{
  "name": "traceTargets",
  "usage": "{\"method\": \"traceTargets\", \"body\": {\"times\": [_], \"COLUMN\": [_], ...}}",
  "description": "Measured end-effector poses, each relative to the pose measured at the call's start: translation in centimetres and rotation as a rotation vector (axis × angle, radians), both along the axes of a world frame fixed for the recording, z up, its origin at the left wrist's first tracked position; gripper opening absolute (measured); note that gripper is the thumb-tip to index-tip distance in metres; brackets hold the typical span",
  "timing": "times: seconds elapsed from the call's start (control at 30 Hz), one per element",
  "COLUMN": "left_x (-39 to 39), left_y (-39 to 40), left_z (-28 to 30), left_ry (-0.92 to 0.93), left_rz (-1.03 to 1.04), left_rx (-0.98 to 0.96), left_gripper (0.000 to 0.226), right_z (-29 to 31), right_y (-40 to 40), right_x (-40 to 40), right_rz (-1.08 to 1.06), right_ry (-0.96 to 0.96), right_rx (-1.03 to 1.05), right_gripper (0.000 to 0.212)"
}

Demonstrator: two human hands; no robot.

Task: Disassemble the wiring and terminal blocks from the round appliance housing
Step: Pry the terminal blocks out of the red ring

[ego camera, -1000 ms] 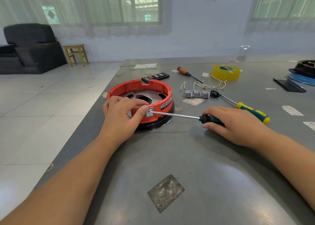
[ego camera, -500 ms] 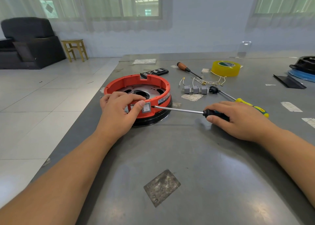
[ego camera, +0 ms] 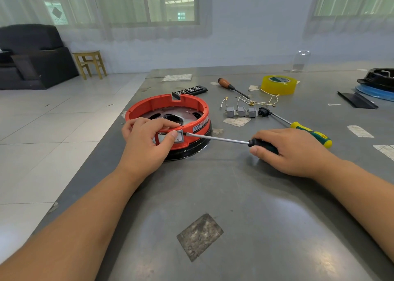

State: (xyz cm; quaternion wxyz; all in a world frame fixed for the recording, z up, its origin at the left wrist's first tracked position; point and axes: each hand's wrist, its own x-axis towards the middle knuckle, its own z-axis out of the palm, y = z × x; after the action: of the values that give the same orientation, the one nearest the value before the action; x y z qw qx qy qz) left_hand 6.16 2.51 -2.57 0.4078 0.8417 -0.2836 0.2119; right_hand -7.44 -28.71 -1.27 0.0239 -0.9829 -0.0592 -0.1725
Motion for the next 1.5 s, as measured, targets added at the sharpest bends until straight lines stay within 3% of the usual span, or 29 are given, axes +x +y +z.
{"method": "traceTargets", "body": {"times": [0.23, 0.47, 0.87, 1.03, 1.2, 1.5], "left_x": [-0.1, -0.4, -0.7, -0.5, -0.6, -0.4], "left_y": [-0.2, -0.7, -0.5, -0.3, -0.1, 0.3], "left_z": [-0.1, 0.0, -0.3, -0.2, 0.2, 0.3], "left_ry": [-0.010, -0.052, -0.113, -0.098, -0.096, -0.088], "left_rz": [0.020, -0.031, -0.100, -0.127, -0.151, -0.178], "left_rx": [0.030, 0.047, 0.004, -0.035, -0.052, -0.037], "left_gripper": [0.025, 0.027, 0.018, 0.014, 0.022, 0.015], "right_z": [-1.0, -1.4, -1.8, -1.6, -1.8, -1.5], "right_y": [0.2, 1.1, 2.6, 2.4, 2.4, 2.0], "right_x": [1.7, 4.3, 9.5, 10.0, 9.7, 7.3], "right_rz": [-0.186, -0.299, -0.474, -0.492, -0.489, -0.468], "right_ry": [-0.095, -0.115, -0.288, -0.338, -0.308, -0.251], "right_rx": [-0.228, -0.214, -0.117, -0.113, -0.125, -0.200], "right_gripper": [0.044, 0.027, 0.018, 0.020, 0.022, 0.026]}}
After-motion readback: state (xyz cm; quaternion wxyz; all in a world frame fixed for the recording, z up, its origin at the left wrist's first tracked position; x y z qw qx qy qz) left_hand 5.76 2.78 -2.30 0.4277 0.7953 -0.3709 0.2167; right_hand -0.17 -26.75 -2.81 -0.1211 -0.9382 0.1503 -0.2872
